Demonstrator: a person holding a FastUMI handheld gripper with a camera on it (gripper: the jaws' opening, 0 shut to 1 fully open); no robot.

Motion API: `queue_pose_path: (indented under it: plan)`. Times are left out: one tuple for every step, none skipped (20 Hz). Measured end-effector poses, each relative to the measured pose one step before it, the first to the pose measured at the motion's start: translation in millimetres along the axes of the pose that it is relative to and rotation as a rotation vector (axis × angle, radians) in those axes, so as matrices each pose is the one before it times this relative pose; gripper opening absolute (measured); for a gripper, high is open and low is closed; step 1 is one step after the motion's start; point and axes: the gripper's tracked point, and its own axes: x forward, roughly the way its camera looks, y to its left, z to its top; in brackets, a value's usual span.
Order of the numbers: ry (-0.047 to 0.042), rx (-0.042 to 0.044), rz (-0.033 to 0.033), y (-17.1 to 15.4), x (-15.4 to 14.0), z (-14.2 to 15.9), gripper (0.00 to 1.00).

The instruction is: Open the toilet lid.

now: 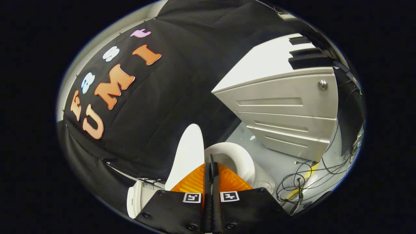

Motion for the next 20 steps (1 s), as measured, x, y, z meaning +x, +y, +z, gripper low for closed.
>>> queue_pose_path:
  plan:
    - [-0.00288,-0.01856,0.01036,11.32,-3.87,3.41,0.08]
    - [-0.00311,-0.01216,0.01148,9.47,-3.67,3.24,0.08]
    - [-0.00953,-0.00778,0.01432,12.20,-2.76,6.24,0.08]
    - [-0.00898,-0.00640,0.01497,12.47,-3.21,6.04,0.08]
    - [-0.00682,-0.01193,0.01486,13.25,-2.40,5.63,0.08]
    - [-0.00219,-0.02374,0.01471,11.85,-2.46,2.44,0.08]
    - [-0.00011,-0.03174,0.01340,10.24,-2.57,2.50,0.08]
    - [-0.00060,-0.03146,0.00516,7.69,-1.96,-0.34,0.08]
    - [0.00610,-0.03045,-0.00120,5.82,-1.63,-1.85,0.08]
    - [0.00481,-0.02320,-0.00494,5.54,-1.33,-0.69,0.08]
    - [-0.00323,-0.00921,0.00272,7.98,-2.15,1.53,0.08]
    - [-0.00709,-0.00291,0.00610,9.74,-2.03,4.08,0.08]
    - [-0.00733,-0.00590,0.00746,9.73,-2.68,1.30,0.08]
    - [-0.00284,-0.01401,0.00450,8.52,-2.90,0.55,0.08]
    - [-0.00152,-0.01896,0.00002,6.46,-2.40,-0.82,0.08]
    - [-0.00292,-0.01791,0.00167,6.16,-2.23,-1.56,0.08]
    - [-0.00206,-0.01609,0.00256,7.94,-2.43,-0.23,0.08]
    - [-0.00221,-0.01167,0.00344,8.24,-1.88,1.58,0.08]
    - [-0.00259,-0.01282,0.00351,7.63,-2.00,0.52,0.08]
    - [-0.00089,-0.01419,0.00421,7.08,-2.00,1.35,0.08]
